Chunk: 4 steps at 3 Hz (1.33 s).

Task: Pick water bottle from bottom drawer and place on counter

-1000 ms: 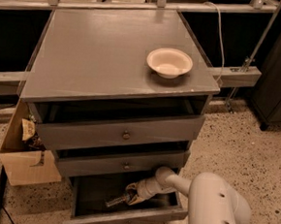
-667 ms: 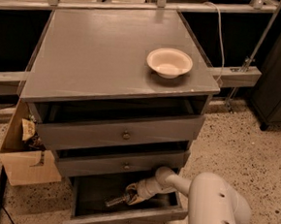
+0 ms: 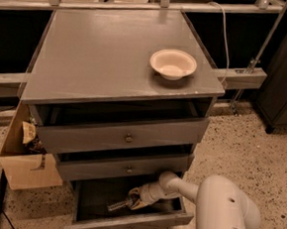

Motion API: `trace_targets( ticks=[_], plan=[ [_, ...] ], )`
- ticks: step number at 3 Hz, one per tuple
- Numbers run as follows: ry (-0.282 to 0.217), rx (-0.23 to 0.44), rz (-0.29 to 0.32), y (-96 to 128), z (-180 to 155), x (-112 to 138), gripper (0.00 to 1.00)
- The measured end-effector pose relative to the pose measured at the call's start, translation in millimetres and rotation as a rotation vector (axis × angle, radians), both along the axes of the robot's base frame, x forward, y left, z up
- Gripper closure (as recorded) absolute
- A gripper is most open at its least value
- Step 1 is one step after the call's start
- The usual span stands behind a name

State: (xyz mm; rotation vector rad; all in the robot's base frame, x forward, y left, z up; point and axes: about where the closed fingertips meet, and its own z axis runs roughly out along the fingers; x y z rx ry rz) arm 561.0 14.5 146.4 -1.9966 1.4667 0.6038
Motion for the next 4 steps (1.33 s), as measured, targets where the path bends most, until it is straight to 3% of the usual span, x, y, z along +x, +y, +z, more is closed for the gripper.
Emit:
trace_targets(
  ticks=[4],
  plan=[
    [-0.117,-0.089,-0.214,-33.8,101.1,-17.9,1.0]
  ],
)
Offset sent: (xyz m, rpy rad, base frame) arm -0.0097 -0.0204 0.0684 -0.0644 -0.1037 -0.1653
